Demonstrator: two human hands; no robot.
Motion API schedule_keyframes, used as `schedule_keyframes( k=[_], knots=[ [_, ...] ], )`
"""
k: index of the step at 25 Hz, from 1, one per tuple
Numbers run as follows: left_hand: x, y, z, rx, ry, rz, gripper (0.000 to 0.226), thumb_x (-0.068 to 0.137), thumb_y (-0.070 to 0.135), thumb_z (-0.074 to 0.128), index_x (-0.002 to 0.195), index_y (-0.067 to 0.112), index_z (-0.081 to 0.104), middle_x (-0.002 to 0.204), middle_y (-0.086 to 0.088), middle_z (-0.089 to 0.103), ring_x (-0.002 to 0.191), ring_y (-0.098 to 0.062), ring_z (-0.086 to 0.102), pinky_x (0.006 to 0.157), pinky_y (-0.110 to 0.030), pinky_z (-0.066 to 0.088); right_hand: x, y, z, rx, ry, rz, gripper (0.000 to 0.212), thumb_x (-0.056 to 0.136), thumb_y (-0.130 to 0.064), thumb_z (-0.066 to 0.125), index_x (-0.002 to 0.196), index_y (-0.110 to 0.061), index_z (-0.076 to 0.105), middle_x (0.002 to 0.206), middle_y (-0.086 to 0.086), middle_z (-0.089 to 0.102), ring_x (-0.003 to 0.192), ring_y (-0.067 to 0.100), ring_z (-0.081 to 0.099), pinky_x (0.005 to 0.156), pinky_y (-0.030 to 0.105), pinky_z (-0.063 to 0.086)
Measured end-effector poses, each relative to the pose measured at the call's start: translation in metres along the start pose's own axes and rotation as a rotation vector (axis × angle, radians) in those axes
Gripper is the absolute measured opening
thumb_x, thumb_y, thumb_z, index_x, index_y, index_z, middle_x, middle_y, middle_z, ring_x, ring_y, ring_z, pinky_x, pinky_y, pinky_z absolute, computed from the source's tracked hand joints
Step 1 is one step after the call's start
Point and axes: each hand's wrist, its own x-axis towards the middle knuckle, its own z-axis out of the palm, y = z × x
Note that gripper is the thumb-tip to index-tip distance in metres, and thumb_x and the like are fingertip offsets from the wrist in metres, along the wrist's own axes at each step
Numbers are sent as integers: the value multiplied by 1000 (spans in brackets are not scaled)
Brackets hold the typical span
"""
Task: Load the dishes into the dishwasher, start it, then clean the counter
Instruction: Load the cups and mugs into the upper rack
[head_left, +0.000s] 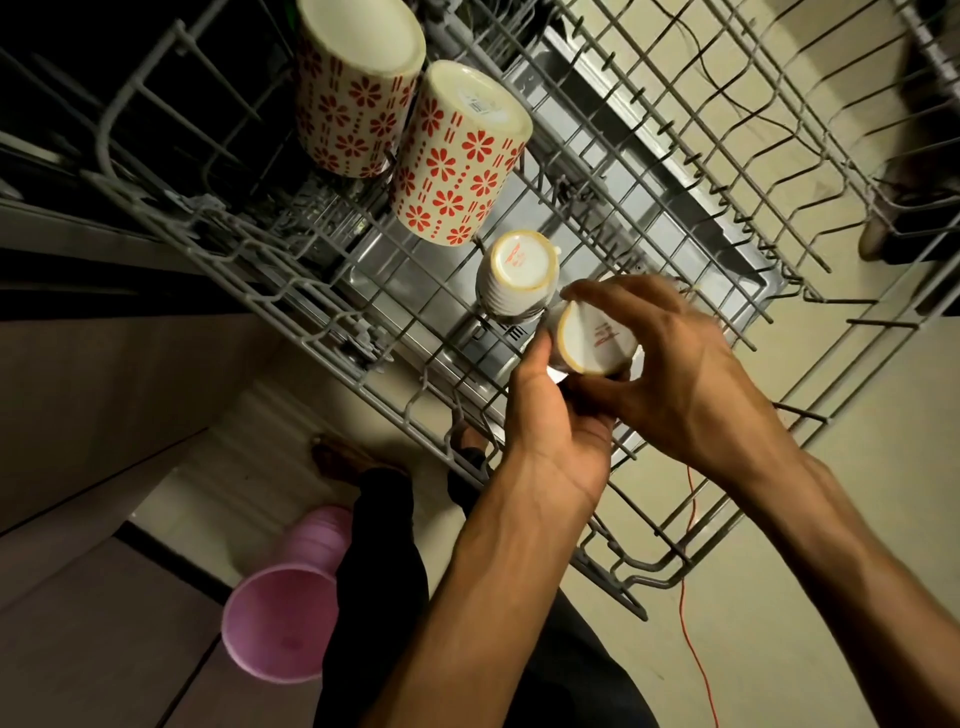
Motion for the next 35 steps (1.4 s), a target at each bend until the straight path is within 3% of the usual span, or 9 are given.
schedule_keyframes(
  k=[2, 5, 8, 12, 16, 19, 26, 33, 35],
  knots=[
    [-2, 0, 1, 21, 1, 1, 37, 95, 38, 55, 104, 4, 66, 78, -13, 72, 69, -19, 71, 69, -30, 59, 0, -1, 0, -29, 19, 0, 72, 75, -23, 82, 139, -28, 49, 136, 1, 48, 118, 20, 55, 92, 29, 50],
    [-1, -3, 3, 74, 15, 6, 35, 96, 37, 54, 101, 4, 65, 79, -11, 71, 69, -17, 70, 61, -25, 59, 1, 0, -5, -44, 49, 10, 66, 77, -22, 80, 137, -26, 52, 135, 0, 52, 118, 21, 56, 88, 23, 44],
    [-2, -1, 5, 80, 42, 12, 31, 96, 35, 54, 97, 6, 65, 88, -12, 67, 83, -20, 66, 70, -29, 57, 4, 0, -6, -58, 43, -2, 64, 79, -23, 78, 137, -26, 52, 134, 1, 53, 119, 20, 55, 87, 23, 43],
    [-9, 0, 6, 110, 59, 58, 26, 94, 34, 57, 90, 10, 67, 80, -7, 70, 89, -21, 65, 84, -34, 54, 6, -7, -4, -115, 12, -23, 64, 79, -24, 77, 138, -28, 52, 132, 2, 53, 117, 23, 56, 87, 31, 50],
    [-18, -9, 0, 199, 83, 77, 25, 91, 32, 62, 108, 14, 66, 107, -4, 62, 97, -13, 59, 79, -26, 54, -13, -3, -21, -65, 87, 21, 68, 73, -23, 80, 136, -28, 54, 131, 0, 55, 111, 16, 56, 88, 25, 46],
    [-26, -21, -5, 222, 103, 17, 34, 89, 28, 65, 119, 14, 60, 120, -10, 58, 102, -16, 62, 87, -28, 55, -34, 5, -29, 6, 106, 65, 66, 70, -30, 74, 134, -30, 56, 132, -6, 54, 106, 10, 56, 87, 19, 45],
    [-25, -24, -7, 320, 45, 111, 32, 90, 36, 61, 117, 18, 65, 113, -6, 68, 107, -16, 65, 96, -34, 53, -30, 5, -12, 72, 90, 57, 66, 75, -29, 78, 136, -31, 54, 134, -6, 52, 112, 9, 55, 90, 18, 46],
    [-2, -15, -10, 314, 85, 108, 25, 93, 30, 60, 108, 13, 70, 105, -9, 72, 102, -19, 67, 90, -30, 53, -3, 12, 14, -22, 18, 17, 66, 77, -21, 79, 137, -26, 52, 136, 0, 52, 118, 20, 56, 92, 35, 53],
    [5, -14, -11, 314, 123, 103, 22, 93, 26, 60, 106, 11, 69, 103, -9, 73, 99, -19, 67, 85, -28, 54, 1, 16, 19, 2, -8, 13, 64, 77, -23, 77, 136, -27, 52, 135, -1, 52, 116, 19, 57, 91, 31, 52]
  ],
)
